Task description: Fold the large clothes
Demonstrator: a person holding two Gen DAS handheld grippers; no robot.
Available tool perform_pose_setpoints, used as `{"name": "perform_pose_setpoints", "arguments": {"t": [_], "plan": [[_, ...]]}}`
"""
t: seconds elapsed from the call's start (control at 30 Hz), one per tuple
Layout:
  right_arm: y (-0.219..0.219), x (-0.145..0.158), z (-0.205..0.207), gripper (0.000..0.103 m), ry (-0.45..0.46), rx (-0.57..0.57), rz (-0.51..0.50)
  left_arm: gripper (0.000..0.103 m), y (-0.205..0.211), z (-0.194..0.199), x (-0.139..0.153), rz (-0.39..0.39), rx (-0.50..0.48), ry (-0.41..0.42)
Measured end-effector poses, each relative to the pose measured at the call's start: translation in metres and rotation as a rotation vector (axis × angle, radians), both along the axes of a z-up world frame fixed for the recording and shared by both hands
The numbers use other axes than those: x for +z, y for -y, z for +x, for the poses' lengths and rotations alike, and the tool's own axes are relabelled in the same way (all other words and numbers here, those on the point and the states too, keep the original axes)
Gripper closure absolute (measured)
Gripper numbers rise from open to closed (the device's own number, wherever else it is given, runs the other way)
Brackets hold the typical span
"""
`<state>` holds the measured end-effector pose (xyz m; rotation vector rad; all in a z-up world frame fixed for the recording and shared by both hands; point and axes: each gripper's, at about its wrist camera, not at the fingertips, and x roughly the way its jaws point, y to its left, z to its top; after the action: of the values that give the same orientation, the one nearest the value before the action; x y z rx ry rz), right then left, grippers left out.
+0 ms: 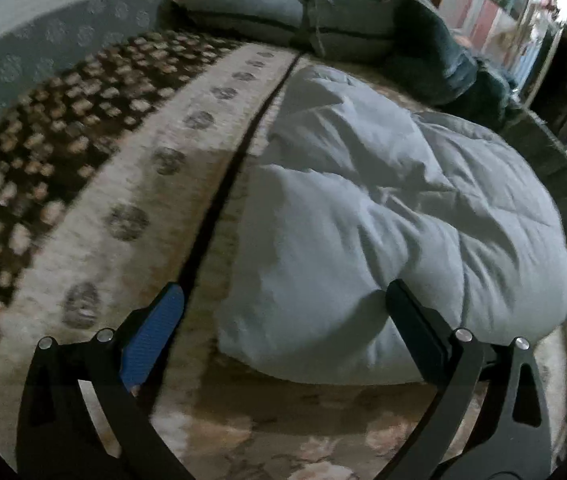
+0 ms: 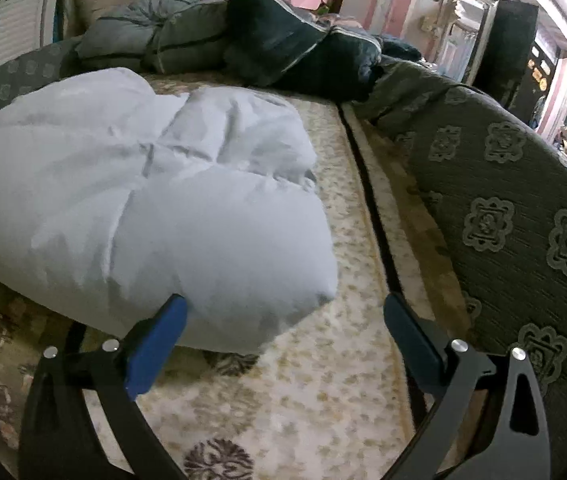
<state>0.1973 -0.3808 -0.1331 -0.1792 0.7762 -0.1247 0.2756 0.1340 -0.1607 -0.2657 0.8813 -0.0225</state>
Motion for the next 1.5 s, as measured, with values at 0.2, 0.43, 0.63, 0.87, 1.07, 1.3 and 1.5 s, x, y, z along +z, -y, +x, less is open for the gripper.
{"name": "perform_pose_setpoints", "arguments": {"t": [0.2,0.43,0.63,0.87,1.07,1.3,1.5], "plan": [[0.007,-0.009,0.001,0.004,-0.011,-0.017,0.058,0.003,0.007,-0.003,-0.004,0.007,-0.105,0.024],[0.010,-0.006,0.002,0.004,-0.005,-0.061,0.131,0.003,0.043,0.014,-0.010,0.090,-0.158,0.034],[0.026,0.000,0.006,0.004,-0.019,-0.045,0.168,0.003,0.043,0.012,-0.016,0.115,-0.226,0.019],[0.049,-0.014,0.023,0.002,-0.034,0.008,0.265,0.003,0.042,0.011,-0.020,0.133,-0.210,0.001],[0.062,-0.026,0.044,0.002,-0.027,0.064,0.423,0.003,0.046,0.015,-0.018,0.142,-0.214,-0.021],[0.041,-0.024,0.058,0.001,-0.042,0.160,0.436,0.003,0.062,0.027,-0.015,0.174,-0.206,-0.039],[0.022,-0.034,0.049,0.001,-0.088,0.231,0.391,0.003,0.069,0.031,-0.015,0.185,-0.202,-0.049]]}}
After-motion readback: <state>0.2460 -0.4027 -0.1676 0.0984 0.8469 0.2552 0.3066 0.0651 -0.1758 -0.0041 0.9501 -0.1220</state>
